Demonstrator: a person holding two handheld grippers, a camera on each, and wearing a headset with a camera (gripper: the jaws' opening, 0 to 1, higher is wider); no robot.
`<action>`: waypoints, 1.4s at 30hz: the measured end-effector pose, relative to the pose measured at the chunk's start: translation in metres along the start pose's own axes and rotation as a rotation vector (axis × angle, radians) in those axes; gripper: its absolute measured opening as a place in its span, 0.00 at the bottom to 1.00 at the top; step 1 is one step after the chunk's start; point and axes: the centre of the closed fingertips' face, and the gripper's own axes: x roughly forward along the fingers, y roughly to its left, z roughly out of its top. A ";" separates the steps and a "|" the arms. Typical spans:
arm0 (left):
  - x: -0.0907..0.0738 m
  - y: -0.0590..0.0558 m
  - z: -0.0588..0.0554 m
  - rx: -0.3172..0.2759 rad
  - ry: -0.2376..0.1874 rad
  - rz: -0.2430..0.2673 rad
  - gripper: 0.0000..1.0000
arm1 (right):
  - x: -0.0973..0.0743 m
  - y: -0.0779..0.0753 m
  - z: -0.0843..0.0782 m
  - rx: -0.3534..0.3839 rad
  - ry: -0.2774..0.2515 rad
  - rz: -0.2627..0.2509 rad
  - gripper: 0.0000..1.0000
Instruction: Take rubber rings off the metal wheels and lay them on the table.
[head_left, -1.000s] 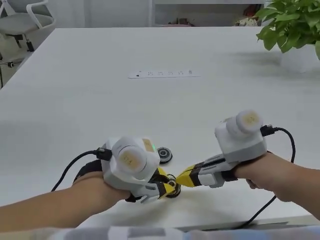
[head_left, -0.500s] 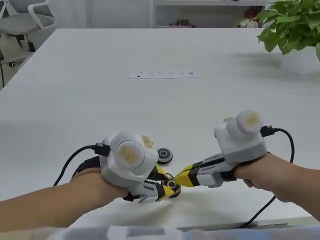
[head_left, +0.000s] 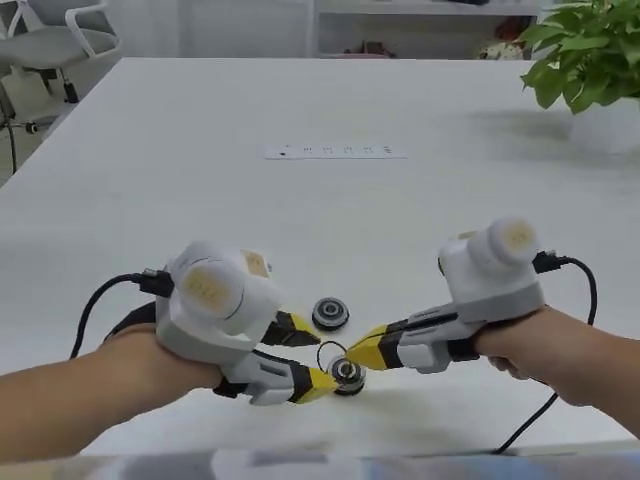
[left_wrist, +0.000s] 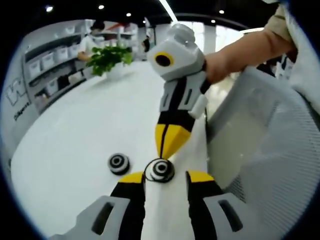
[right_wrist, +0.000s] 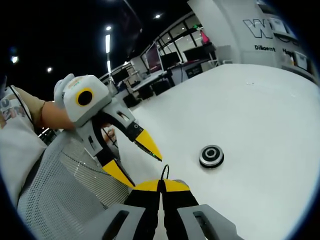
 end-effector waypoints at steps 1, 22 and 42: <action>-0.003 0.001 0.000 -0.001 -0.004 0.002 0.36 | 0.000 0.001 0.002 0.002 -0.004 0.002 0.00; -0.059 0.025 -0.020 -0.102 -0.045 0.105 0.55 | 0.030 0.010 0.029 -0.033 -0.002 0.051 0.00; -0.081 0.034 -0.035 -0.154 -0.048 0.171 0.56 | 0.062 0.017 0.025 -0.113 0.067 0.085 0.01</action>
